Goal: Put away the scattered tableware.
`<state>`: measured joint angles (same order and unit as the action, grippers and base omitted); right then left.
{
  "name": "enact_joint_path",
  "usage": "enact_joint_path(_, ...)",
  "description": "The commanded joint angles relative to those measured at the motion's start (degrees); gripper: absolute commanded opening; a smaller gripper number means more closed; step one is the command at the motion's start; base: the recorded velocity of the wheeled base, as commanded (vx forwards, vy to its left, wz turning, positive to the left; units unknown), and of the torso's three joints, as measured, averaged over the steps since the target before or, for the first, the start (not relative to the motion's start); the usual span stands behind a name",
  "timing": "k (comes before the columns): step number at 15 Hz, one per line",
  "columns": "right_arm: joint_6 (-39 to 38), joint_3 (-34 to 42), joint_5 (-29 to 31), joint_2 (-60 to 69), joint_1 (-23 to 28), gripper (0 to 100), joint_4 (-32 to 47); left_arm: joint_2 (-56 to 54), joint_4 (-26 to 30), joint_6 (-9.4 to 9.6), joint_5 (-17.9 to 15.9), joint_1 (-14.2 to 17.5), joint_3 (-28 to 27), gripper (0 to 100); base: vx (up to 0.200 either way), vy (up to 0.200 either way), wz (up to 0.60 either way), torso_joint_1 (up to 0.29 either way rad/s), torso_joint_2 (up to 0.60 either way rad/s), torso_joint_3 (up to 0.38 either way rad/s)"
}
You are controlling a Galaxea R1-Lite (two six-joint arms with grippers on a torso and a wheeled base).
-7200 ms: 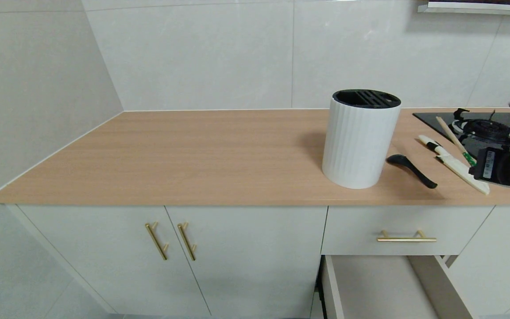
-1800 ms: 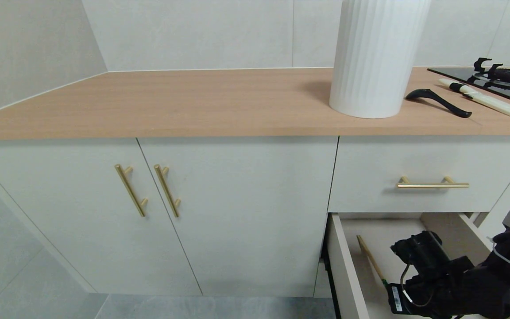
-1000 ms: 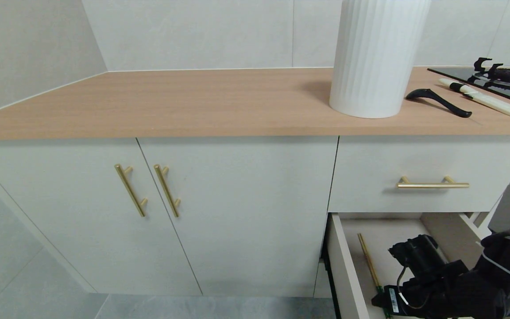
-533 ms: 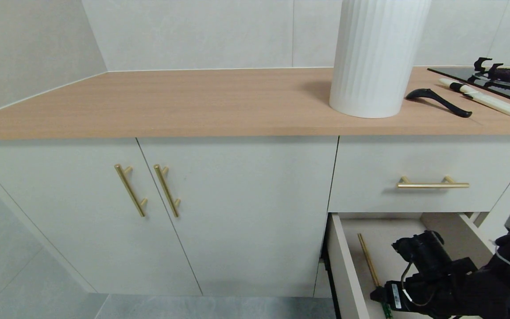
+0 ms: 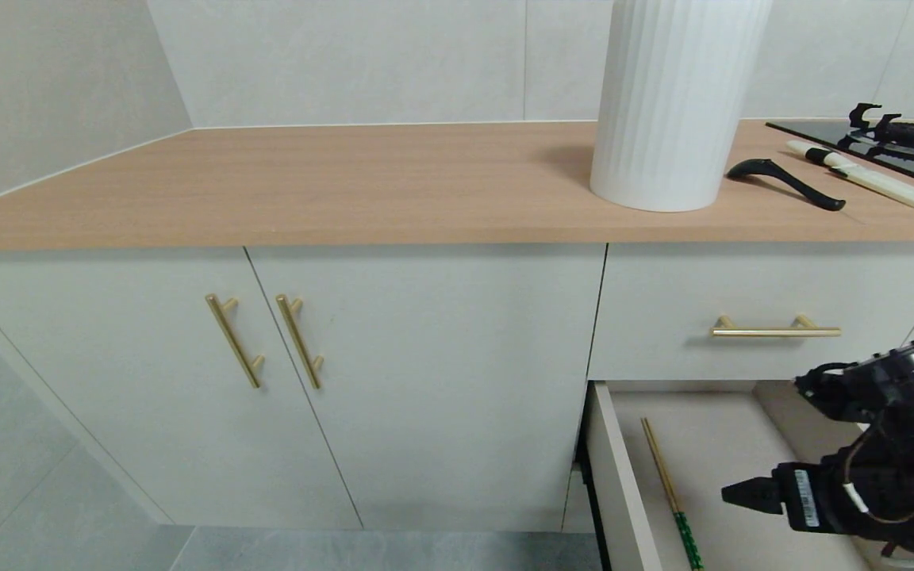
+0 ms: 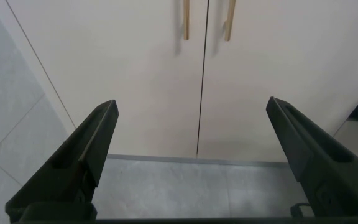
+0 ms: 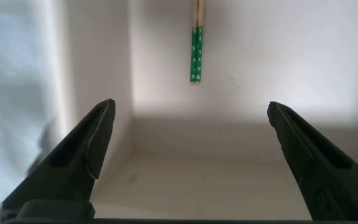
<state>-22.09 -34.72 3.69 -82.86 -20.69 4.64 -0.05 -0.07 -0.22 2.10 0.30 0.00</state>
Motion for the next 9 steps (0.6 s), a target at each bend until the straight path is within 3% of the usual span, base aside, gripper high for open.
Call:
enact_joint_path(1, 3.37, -5.71, -0.18, 15.45, 2.76, 100, 6.78, 0.05, -0.01, -0.04, 0.01, -0.04, 0.0, 100, 0.0, 0.0, 0.0, 0.0, 0.0, 0.0)
enact_joint_path(4, 11.02, -5.62, -0.35, 19.49, 10.4, 100, 6.52, 0.05, -0.01, -0.04, 0.01, -0.04, 0.0, 100, 0.0, 0.0, 0.0, 0.0, 0.0, 0.0)
enact_joint_path(9, 12.42, -5.45, -0.35, 19.75, 10.93, 100, 6.43, 0.05, -0.01, -0.04, 0.01, 0.05, 0.0, 100, 0.0, 0.0, 0.0, 0.0, 0.0, 0.0)
